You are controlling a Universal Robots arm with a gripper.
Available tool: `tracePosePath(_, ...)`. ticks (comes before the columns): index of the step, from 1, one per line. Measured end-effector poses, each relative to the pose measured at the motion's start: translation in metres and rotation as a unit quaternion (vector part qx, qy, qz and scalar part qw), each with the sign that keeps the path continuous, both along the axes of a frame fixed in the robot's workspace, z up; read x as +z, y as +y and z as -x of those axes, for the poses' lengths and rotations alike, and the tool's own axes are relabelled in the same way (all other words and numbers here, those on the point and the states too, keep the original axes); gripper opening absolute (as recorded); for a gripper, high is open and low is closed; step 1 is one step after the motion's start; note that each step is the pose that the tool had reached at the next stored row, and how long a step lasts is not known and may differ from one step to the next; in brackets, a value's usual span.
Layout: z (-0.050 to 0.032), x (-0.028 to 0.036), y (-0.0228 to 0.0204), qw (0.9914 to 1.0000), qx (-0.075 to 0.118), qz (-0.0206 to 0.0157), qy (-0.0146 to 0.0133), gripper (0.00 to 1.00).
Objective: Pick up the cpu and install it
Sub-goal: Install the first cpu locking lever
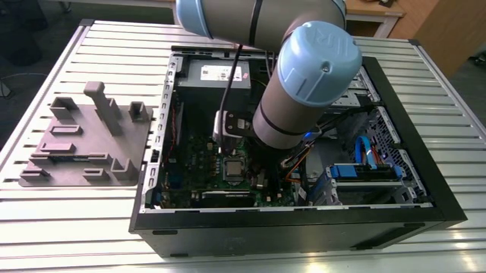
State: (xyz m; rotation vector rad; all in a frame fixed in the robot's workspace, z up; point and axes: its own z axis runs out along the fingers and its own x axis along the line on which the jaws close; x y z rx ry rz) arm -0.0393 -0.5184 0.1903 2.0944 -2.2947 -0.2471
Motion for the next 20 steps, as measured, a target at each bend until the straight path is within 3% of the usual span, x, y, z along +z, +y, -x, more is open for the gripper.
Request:
tracePosePath(13,-0.0042,-0.0021,0.0000,1.00000,0.001,-0.0008,0.0000,0.10)
tracePosePath(20,-0.0048,-0.0048,0.0000,0.99999,0.001,-0.0045,-0.0001,0.10)
